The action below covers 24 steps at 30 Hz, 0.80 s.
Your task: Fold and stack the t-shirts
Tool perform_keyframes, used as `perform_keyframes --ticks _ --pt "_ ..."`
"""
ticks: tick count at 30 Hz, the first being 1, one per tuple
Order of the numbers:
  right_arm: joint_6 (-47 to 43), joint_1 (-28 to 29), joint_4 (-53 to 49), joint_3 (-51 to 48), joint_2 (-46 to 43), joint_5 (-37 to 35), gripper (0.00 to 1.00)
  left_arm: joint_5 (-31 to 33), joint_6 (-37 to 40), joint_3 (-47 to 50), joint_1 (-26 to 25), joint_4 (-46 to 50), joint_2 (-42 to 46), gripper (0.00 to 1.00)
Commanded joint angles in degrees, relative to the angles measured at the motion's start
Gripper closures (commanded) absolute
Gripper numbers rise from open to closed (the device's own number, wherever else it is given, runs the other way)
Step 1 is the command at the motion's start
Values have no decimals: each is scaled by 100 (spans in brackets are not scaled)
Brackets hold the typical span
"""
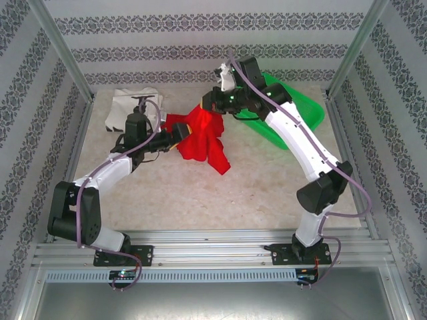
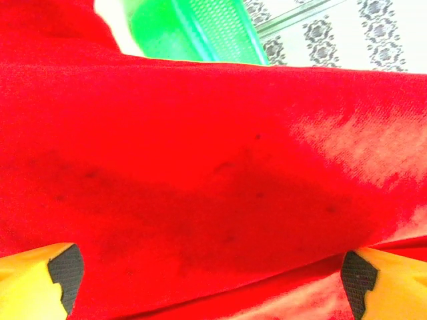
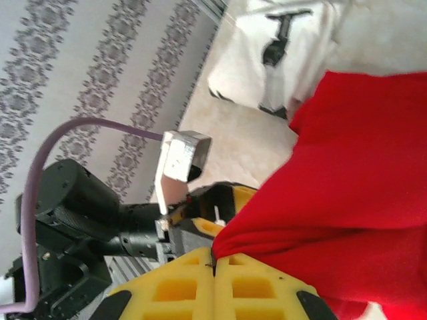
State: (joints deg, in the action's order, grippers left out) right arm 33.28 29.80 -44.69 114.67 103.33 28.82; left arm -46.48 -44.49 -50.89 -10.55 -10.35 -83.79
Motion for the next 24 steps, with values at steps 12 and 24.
perform_keyframes --ticks 12,24 --pt "-919 -1095 -609 -1204 768 -884 29 1737 1757 -384 -1195 2666 -406 0" --pt "-1975 -945 -1724 1041 2859 -2497 33 2981 1284 -546 -1545 2888 -1127 0"
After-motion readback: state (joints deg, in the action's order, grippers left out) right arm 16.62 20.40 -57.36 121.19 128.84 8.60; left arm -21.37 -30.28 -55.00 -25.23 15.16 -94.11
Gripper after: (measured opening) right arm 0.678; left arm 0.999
